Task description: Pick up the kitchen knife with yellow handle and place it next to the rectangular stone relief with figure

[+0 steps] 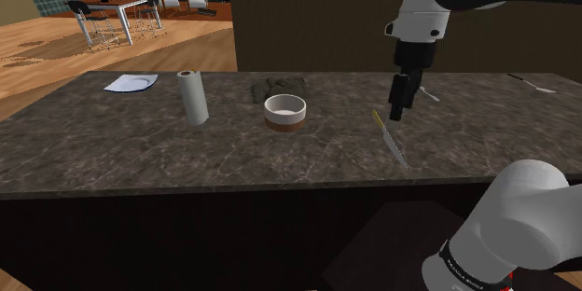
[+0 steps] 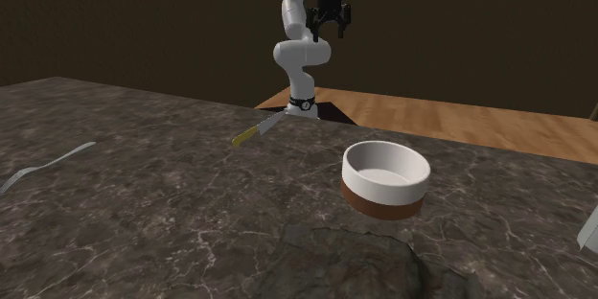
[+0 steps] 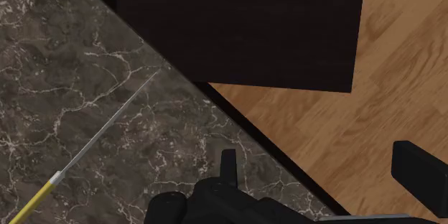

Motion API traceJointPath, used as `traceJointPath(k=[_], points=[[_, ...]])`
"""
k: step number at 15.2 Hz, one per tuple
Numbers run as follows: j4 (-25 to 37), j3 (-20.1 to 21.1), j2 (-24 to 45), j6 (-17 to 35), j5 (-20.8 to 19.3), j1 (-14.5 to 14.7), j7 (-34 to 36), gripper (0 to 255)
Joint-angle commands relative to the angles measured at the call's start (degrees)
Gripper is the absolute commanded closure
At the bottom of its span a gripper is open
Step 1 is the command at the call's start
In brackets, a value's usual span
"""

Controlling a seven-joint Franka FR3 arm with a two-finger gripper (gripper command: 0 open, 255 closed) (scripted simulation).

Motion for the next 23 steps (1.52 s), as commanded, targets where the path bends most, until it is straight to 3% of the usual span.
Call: traceJointPath(k=[1, 12, 23], points=[[0.0, 0.0, 0.0, 0.0, 0.0, 0.0, 0.0, 0], [-8.03, -4.04, 9.64, 21.37, -4.16, -8.88, 7.79, 0], [-10.11, -9.45, 24.14, 41.95, -7.37, -17.3, 15.6, 0]])
